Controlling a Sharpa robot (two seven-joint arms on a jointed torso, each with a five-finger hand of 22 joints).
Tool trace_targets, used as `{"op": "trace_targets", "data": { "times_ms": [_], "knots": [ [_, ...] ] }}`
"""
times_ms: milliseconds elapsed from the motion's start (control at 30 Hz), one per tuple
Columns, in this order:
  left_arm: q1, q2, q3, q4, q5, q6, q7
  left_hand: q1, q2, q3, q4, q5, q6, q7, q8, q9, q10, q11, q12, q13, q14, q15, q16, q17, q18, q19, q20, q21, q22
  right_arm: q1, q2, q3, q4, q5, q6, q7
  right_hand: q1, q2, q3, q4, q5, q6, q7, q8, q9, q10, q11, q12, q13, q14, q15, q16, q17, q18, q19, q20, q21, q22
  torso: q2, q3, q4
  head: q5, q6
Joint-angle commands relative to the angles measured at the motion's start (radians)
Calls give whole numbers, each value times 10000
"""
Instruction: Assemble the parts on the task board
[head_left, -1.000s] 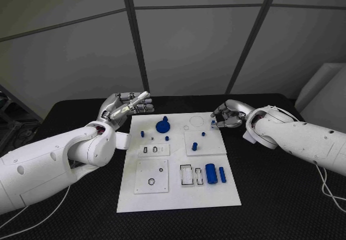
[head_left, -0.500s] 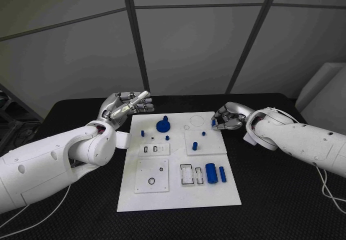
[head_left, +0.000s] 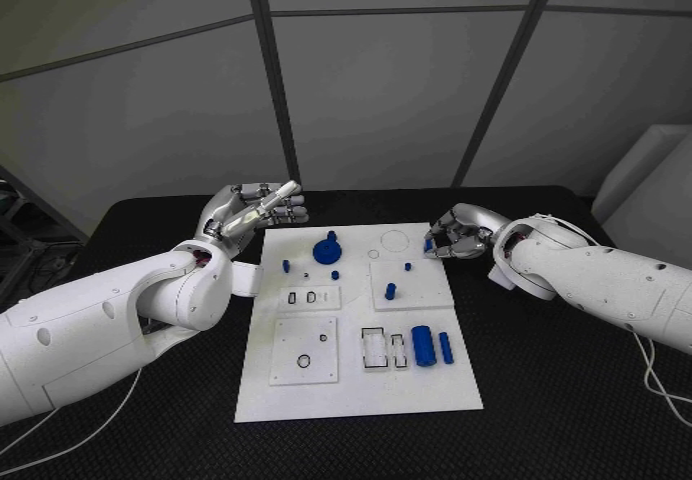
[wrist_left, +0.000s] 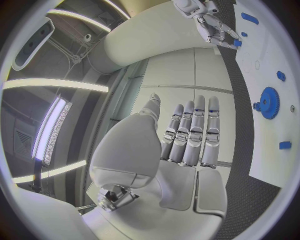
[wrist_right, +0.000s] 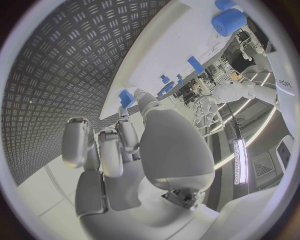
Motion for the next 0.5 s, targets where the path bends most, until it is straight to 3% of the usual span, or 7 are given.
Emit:
{"op": "trace_targets", "data": {
  "times_ms": [33,500],
  "knots": [
    [10,7,6,3,-56,107,61,8,102,0,-76,25,33,13,-36,2,68,10,-57,10,-34,27,-36,9,61,-51,18,-33,-9,13,25,4,-21,-44,-24,-17,23,99,-17,-21,0,98,13,75,14,40,-51,36,12,1013,-43,9,2372,-37,50,-36,15,25,1,1,-6,-20,-1],
    [9,20,6,-9,-56,131,47,8,102,0,-76,25,33,13,-36,2,68,10,-57,10,-34,27,-36,9,61,-51,18,-33,-9,13,267,4,-230,-78,-34,-191,-59,216,-16,20,61,466,-102,257,46,235,-149,221,223,1021,-122,22,2403,-53,115,-104,54,108,0,0,6,-43,-6]
  ]
}}
